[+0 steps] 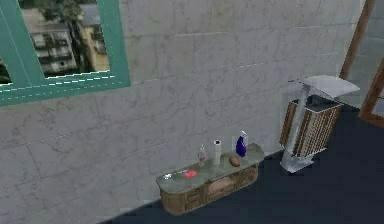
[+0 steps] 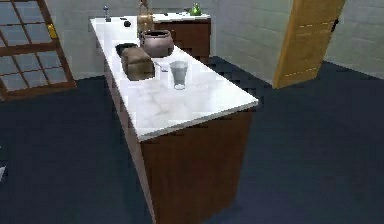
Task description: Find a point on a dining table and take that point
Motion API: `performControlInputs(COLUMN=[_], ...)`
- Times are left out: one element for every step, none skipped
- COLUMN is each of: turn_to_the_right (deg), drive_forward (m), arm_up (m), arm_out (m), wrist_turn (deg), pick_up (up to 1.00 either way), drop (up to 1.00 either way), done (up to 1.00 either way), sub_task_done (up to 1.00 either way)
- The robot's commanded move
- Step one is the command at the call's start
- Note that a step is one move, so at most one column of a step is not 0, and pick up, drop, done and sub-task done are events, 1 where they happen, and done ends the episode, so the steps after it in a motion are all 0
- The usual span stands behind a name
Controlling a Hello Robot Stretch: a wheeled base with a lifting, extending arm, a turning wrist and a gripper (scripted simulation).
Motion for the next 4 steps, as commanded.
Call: performControlInputs(turn_to_the_right=[0.0,15.0,0.0,3.0], drive_forward=[0.05,0.0,0.1,0.0], arm_up=[0.0,0.0,0.0,0.0], arm_out=[0.0,0.0,0.0,0.0], wrist_turn=[0.0,0.0,0.0,0.0], pick_up=[0.0,0.0,0.0,0.0], drop=[0.0,0.0,0.0,0.0], done=[0.0,0.0,0.0,0.0], sub_task_done=[0.0,0.0,0.0,0.0])
